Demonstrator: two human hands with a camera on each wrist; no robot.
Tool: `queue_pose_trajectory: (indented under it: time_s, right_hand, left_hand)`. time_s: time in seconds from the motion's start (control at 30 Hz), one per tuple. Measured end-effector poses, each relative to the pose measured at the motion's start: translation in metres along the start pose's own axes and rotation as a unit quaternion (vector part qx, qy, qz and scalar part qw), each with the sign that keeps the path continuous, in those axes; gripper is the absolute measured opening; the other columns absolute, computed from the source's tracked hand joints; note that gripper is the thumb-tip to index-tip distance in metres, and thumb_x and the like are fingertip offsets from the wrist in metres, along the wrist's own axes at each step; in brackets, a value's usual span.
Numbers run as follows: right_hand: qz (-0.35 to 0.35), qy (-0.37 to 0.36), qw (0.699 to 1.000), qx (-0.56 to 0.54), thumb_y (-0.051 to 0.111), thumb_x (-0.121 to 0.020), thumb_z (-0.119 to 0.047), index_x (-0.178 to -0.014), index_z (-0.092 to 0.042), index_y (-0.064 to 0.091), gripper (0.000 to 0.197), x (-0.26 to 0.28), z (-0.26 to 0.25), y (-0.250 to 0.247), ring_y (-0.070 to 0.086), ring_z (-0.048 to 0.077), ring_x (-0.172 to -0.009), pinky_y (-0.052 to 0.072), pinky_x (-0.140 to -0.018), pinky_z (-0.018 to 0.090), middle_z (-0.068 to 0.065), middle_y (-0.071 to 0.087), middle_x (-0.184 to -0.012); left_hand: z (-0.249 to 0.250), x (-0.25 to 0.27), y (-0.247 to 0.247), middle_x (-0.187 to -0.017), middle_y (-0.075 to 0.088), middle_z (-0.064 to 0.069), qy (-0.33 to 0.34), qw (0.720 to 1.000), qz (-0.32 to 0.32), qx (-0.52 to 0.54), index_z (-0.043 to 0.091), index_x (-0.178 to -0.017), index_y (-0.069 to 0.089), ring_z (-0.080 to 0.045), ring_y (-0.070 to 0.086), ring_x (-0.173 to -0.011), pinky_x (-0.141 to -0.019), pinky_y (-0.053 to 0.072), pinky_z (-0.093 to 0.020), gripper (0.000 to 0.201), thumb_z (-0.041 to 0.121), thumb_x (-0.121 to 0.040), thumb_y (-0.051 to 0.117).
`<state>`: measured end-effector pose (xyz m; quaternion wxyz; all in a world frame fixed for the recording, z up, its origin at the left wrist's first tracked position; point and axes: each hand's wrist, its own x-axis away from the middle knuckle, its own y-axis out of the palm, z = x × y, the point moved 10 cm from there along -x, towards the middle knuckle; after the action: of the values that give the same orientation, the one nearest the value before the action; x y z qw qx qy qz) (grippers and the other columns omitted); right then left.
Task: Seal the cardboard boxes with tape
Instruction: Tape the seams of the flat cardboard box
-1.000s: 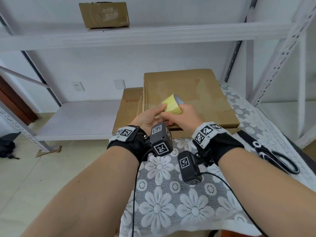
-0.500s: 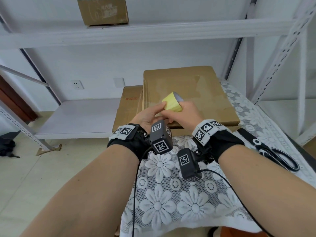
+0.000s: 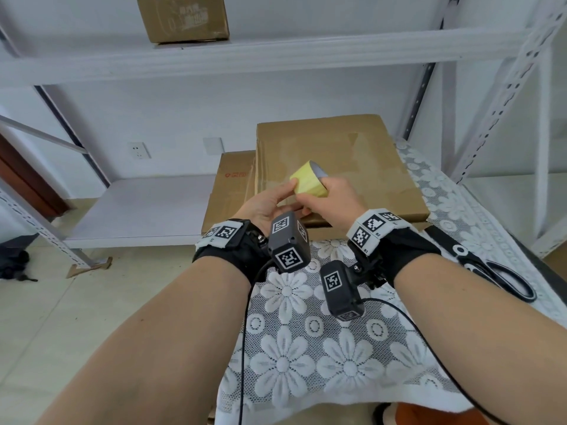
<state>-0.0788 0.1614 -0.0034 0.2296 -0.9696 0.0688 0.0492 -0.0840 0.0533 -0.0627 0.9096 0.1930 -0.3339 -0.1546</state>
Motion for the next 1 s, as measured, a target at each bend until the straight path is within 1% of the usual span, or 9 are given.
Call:
queue_pose_trajectory:
  time_s: [0.17, 0.3, 0.37, 0.5, 0.63, 0.77, 0.87, 0.93, 1.0]
  right_hand:
    - [0.005, 0.009, 1.000, 0.008, 0.063, -0.084, -0.042, -0.125, -0.015, 0.059, 0.050, -0.006, 0.004, 0.001, 0.067, 0.029, -0.083, 0.054, -0.074, 0.041, 0.013, 0.070, -0.086]
    - [-0.021, -0.012, 1.000, 0.019, 0.060, -0.089, -0.033, -0.137, -0.014, 0.048, 0.053, -0.005, 0.000, 0.003, 0.065, 0.029, -0.086, 0.054, -0.077, 0.041, 0.014, 0.068, -0.091]
    - [-0.022, -0.012, 1.000, 0.011, 0.060, -0.089, -0.028, -0.132, -0.008, 0.052, 0.048, -0.004, 0.000, 0.003, 0.066, 0.031, -0.088, 0.054, -0.081, 0.044, 0.014, 0.067, -0.095]
    - [-0.011, 0.000, 1.000, -0.005, 0.064, -0.087, -0.035, -0.096, 0.002, 0.065, 0.038, 0.000, 0.000, 0.001, 0.066, 0.037, -0.084, 0.054, -0.077, 0.050, 0.022, 0.069, -0.089]
    - [-0.017, 0.004, 1.000, 0.011, 0.057, -0.092, -0.031, -0.113, -0.001, 0.062, 0.037, -0.002, -0.002, 0.004, 0.065, 0.034, -0.090, 0.054, -0.081, 0.046, 0.019, 0.067, -0.108]
    - [-0.043, 0.001, 0.999, 0.005, 0.051, -0.096, -0.022, -0.135, -0.006, 0.047, 0.042, -0.001, -0.005, 0.008, 0.063, 0.033, -0.094, 0.052, -0.085, 0.046, 0.017, 0.063, -0.107]
    - [-0.039, -0.002, 0.999, -0.011, 0.055, -0.092, -0.026, -0.121, -0.001, 0.057, 0.037, 0.004, -0.007, 0.006, 0.064, 0.036, -0.093, 0.051, -0.085, 0.051, 0.022, 0.065, -0.100]
    - [-0.025, 0.009, 0.999, -0.035, 0.062, -0.082, -0.043, -0.107, 0.008, 0.060, 0.057, 0.007, -0.006, 0.003, 0.063, 0.043, -0.089, 0.052, -0.081, 0.055, 0.028, 0.065, -0.094]
    - [-0.017, 0.016, 0.999, -0.034, 0.059, -0.086, -0.041, -0.105, 0.011, 0.059, 0.055, 0.006, -0.004, 0.002, 0.062, 0.046, -0.089, 0.051, -0.080, 0.058, 0.031, 0.065, -0.090]
  left_hand:
    - [0.002, -0.001, 0.001, -0.104, 0.069, -0.017, 0.007, 1.000, -0.001, -0.021, 0.011, -0.129, 0.058, -0.027, 0.066, -0.083, -0.043, 0.055, -0.043, 0.048, 0.027, -0.085, 0.069]
    - [0.002, -0.001, -0.003, -0.107, 0.068, -0.015, 0.010, 0.999, 0.014, -0.029, 0.012, -0.125, 0.057, -0.023, 0.068, -0.080, -0.044, 0.056, -0.041, 0.041, 0.027, -0.088, 0.068]
    - [0.001, 0.000, -0.002, -0.110, 0.067, -0.015, 0.007, 1.000, 0.011, -0.026, 0.012, -0.123, 0.057, -0.023, 0.067, -0.082, -0.045, 0.056, -0.041, 0.040, 0.027, -0.088, 0.068]
    - [0.003, -0.001, -0.003, -0.114, 0.067, -0.015, 0.005, 1.000, 0.013, -0.027, 0.011, -0.131, 0.056, -0.024, 0.066, -0.083, -0.044, 0.055, -0.043, 0.052, 0.027, -0.084, 0.071]
    - [0.004, -0.003, -0.004, -0.104, 0.069, -0.015, 0.004, 1.000, 0.012, -0.023, 0.011, -0.125, 0.057, -0.024, 0.066, -0.078, -0.044, 0.055, -0.042, 0.045, 0.027, -0.085, 0.070]
    - [0.003, -0.003, -0.003, -0.104, 0.068, -0.015, 0.001, 1.000, 0.007, -0.023, 0.012, -0.115, 0.057, -0.023, 0.064, -0.078, -0.044, 0.055, -0.040, 0.034, 0.028, -0.087, 0.069]
    - [0.003, -0.004, -0.004, -0.102, 0.068, -0.015, 0.004, 1.000, 0.010, -0.020, 0.012, -0.116, 0.058, -0.024, 0.067, -0.071, -0.043, 0.055, -0.041, 0.035, 0.027, -0.088, 0.069]
    - [0.003, -0.003, -0.004, -0.103, 0.068, -0.015, 0.004, 1.000, 0.007, -0.022, 0.011, -0.120, 0.059, -0.024, 0.069, -0.070, -0.044, 0.055, -0.042, 0.036, 0.028, -0.089, 0.068]
    - [0.003, -0.002, -0.002, -0.102, 0.069, -0.015, 0.007, 1.000, 0.001, -0.014, 0.012, -0.122, 0.059, -0.024, 0.069, -0.071, -0.042, 0.055, -0.041, 0.040, 0.028, -0.087, 0.068]
